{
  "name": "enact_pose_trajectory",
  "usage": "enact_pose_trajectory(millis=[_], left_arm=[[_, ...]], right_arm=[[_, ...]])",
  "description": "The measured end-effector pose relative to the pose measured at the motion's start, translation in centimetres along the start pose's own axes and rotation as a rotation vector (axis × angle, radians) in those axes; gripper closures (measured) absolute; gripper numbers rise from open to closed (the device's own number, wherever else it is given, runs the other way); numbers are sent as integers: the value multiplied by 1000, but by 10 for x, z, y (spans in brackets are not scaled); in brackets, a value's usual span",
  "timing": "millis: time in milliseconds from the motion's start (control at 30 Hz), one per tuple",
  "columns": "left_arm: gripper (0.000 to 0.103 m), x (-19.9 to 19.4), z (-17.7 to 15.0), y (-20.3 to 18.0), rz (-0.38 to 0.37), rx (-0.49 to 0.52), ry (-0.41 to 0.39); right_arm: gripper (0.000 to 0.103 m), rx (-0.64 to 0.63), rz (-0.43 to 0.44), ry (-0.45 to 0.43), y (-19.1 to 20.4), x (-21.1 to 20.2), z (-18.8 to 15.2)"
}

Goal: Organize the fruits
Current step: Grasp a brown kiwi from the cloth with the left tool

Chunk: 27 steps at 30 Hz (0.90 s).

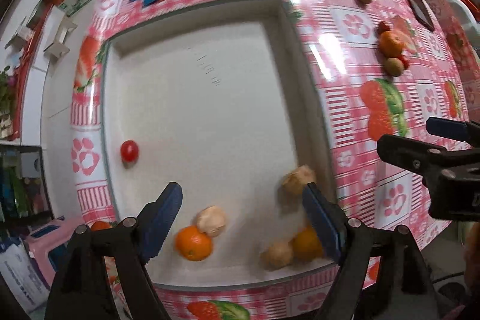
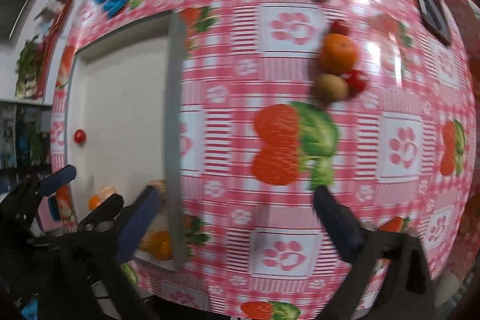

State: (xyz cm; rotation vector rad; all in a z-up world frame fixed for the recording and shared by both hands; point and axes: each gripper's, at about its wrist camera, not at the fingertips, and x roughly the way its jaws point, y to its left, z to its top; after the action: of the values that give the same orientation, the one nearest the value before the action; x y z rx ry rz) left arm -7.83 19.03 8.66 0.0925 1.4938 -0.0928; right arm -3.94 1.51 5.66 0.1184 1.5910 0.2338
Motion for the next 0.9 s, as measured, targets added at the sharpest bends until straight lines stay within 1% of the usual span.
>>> enact_pose_trajectory(millis=[267, 400, 533, 633, 733, 900], left_arm=[[20, -18, 15, -45, -53, 63, -19], [20, -21, 21, -65, -80, 84, -19], [20, -13, 38, -87, -99, 94, -5], [20, -8, 49, -102, -110, 87, 1], [20, 1, 64, -114, -140, 53, 19], [20, 21, 82, -128, -139, 17, 41]], right_arm=[[0, 125, -16, 32, -59, -2, -16], [0, 186, -28, 53, -95, -2, -30], [0, 229, -53, 77, -131, 0, -46], [0, 260, -73, 98, -156, 2, -58], [0, 280, -101, 126, -178, 9, -72], [0, 293, -117, 166, -205, 18, -96]])
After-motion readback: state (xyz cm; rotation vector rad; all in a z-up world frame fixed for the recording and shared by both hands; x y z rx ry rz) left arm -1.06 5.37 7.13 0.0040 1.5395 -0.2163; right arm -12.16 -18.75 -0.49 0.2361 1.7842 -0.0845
